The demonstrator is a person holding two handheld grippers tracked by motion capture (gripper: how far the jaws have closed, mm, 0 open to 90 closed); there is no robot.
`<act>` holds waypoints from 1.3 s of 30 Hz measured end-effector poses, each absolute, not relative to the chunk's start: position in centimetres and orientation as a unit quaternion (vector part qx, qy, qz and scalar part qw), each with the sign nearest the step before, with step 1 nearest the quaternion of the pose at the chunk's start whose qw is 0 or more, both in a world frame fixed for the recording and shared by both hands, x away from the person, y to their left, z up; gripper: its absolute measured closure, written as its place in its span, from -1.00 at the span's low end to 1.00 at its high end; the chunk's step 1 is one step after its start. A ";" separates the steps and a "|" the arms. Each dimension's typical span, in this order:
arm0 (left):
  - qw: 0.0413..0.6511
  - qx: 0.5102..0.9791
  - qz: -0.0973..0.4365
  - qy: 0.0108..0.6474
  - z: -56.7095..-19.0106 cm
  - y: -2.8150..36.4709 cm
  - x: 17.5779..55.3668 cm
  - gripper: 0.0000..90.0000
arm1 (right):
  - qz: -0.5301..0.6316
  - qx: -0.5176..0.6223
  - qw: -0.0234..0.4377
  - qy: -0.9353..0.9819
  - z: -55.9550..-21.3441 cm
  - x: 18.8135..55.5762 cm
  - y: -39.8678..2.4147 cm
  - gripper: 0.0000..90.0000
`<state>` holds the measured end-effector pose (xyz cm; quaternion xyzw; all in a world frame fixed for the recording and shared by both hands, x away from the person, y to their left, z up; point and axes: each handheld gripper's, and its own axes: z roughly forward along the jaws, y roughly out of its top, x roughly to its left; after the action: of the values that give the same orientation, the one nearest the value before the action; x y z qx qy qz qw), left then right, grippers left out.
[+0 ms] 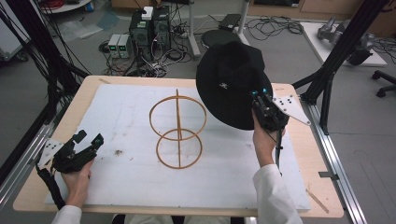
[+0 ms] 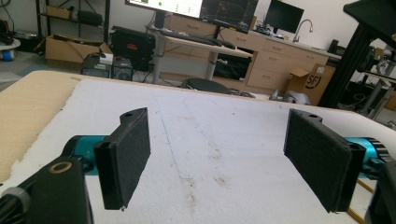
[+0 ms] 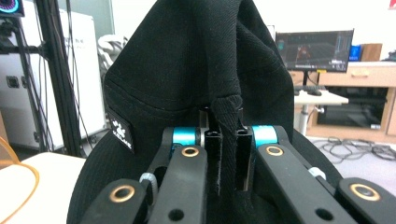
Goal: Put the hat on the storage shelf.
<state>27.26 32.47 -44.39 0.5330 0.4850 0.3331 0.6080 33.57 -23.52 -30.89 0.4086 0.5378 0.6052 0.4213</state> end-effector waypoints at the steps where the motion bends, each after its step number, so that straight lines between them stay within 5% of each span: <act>1: 0.608 0.533 0.333 0.485 -44.4 32.5 27.2 -0.49 | 0.607 0.406 0.424 0.536 -30.6 33.5 -23.5 0.96; 39: 0.609 0.534 0.330 0.485 -44.4 32.5 27.3 -0.49 | 0.712 0.324 0.376 0.496 -25.9 29.4 -23.1 0.95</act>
<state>27.28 32.52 -44.41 0.5342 0.4849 0.3301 0.6087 29.39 -23.11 -25.85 0.3243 0.4964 0.7122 0.3757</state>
